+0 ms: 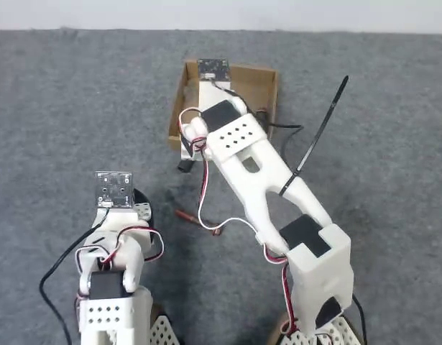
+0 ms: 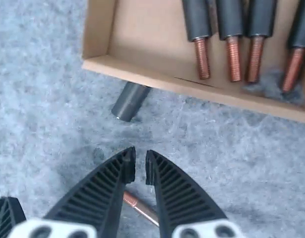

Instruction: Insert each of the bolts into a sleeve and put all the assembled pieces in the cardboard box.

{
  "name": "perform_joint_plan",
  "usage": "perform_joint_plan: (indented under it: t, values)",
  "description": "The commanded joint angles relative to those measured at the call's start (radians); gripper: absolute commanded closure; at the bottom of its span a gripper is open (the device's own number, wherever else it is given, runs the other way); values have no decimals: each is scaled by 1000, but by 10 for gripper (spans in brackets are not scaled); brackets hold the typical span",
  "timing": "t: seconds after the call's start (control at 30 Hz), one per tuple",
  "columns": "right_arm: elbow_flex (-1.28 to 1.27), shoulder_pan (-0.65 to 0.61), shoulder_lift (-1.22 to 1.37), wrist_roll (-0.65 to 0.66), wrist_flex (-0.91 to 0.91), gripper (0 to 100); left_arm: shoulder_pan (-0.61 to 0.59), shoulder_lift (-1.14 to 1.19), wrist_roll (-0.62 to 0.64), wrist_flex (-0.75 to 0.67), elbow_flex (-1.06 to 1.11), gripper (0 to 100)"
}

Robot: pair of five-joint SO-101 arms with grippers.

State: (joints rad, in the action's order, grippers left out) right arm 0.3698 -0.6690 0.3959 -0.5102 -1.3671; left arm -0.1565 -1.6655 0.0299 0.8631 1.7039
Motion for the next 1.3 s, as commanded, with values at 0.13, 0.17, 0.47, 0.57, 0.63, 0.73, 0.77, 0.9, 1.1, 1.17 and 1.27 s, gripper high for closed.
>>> perform_joint_plan:
  t: [0.13, 0.17, 0.47, 0.57, 0.63, 0.73, 0.77, 0.9, 1.1, 1.17, 1.27]
  values:
    - [52, -15, 76, 9, 41, 989, -2, -12, 0, -32, -12, 987]
    - [54, -18, 91, -2, 51, 989, -2, -12, 0, -32, -12, 987]
    - [57, -85, 134, -12, 159, 988, -6, -12, 2, -32, -13, 986]
    - [55, -87, 136, -23, 205, 988, -6, -12, 2, -32, -13, 986]
    - [54, -87, 137, -57, 205, 986, -6, -12, 2, -32, -13, 986]
    - [52, -85, 145, -69, 200, 928, -6, -12, 2, -32, -13, 985]
    - [52, -85, 154, -69, 200, 909, -6, -12, 2, -32, -13, 985]
    - [58, -84, 183, -69, 213, 904, -6, -12, 2, -32, -13, 985]
    - [58, -81, 206, -69, 271, 916, -6, -12, 2, -32, -13, 985]
    - [58, -73, 216, -71, 292, 915, -6, -12, 2, -32, -13, 985]
    - [58, -64, 232, -104, 318, 915, -5, -12, 2, -32, -13, 985]
